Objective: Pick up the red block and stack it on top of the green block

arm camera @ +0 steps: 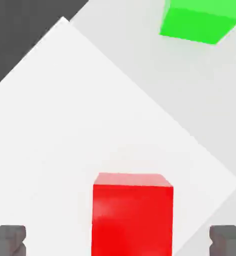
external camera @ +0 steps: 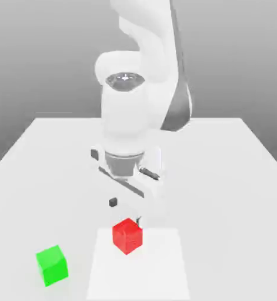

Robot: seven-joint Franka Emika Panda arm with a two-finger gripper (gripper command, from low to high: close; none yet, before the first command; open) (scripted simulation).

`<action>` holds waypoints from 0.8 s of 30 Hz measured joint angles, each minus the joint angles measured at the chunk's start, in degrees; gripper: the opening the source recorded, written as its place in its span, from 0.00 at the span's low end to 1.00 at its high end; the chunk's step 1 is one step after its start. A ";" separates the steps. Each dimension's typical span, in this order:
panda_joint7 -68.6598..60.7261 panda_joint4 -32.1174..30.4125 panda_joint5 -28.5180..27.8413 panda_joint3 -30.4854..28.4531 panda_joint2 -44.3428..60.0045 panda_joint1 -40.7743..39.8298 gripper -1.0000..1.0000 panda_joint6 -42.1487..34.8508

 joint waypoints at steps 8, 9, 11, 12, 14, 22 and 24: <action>5.03 1.23 -6.86 -5.39 10.90 3.75 0.00 9.20; 5.03 1.23 -6.86 -5.39 10.90 3.75 0.00 9.20; 5.06 1.23 -6.90 -5.39 10.90 3.75 0.00 9.24; 5.09 1.23 -6.92 -5.39 10.90 3.73 0.00 9.28; 5.33 1.28 -7.28 -5.87 11.59 4.13 0.00 9.89; 1.23 0.31 -1.35 -2.28 2.66 2.18 0.00 2.32; 0.15 -0.14 0.08 -1.98 0.10 2.34 0.00 0.15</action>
